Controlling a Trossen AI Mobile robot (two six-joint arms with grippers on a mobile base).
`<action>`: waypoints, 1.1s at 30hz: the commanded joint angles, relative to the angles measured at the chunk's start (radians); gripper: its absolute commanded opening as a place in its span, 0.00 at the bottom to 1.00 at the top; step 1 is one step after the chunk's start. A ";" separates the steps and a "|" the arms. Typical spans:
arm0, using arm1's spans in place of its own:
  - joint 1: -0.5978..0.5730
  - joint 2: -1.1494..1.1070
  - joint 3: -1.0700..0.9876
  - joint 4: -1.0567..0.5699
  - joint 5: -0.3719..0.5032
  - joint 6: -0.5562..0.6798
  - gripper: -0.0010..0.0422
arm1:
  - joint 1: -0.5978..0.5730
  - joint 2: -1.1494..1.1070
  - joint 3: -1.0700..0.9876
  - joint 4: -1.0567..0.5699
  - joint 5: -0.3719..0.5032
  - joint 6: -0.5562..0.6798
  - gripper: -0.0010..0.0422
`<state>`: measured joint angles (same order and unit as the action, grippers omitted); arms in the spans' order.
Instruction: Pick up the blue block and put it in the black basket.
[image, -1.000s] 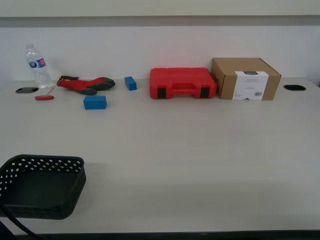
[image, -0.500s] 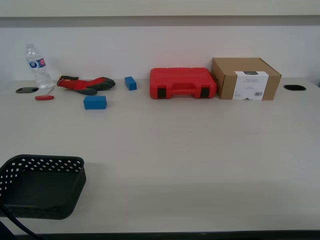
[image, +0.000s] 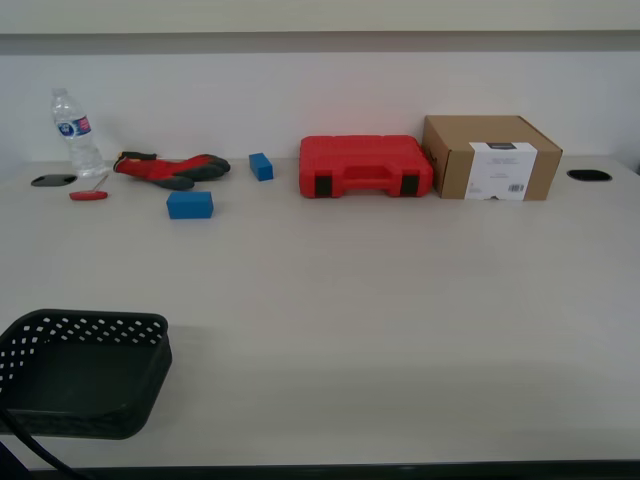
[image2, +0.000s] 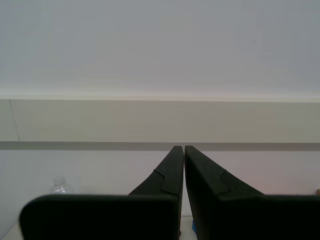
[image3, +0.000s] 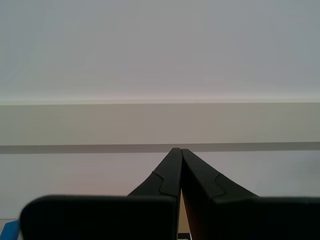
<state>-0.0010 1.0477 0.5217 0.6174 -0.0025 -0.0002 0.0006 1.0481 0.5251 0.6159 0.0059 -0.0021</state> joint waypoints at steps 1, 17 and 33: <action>0.001 0.000 0.001 0.003 0.000 0.000 0.02 | 0.000 0.001 0.000 0.001 0.006 0.000 0.02; 0.001 0.000 0.001 0.003 0.000 0.000 0.02 | 0.001 0.552 0.312 -0.557 -0.130 0.893 0.02; 0.001 0.000 0.001 0.002 0.000 0.000 0.02 | 0.005 1.184 0.977 -1.101 -0.106 1.035 0.02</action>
<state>-0.0002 1.0477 0.5217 0.6167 -0.0025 -0.0002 0.0051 2.2166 1.4761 -0.4664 -0.1036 1.0245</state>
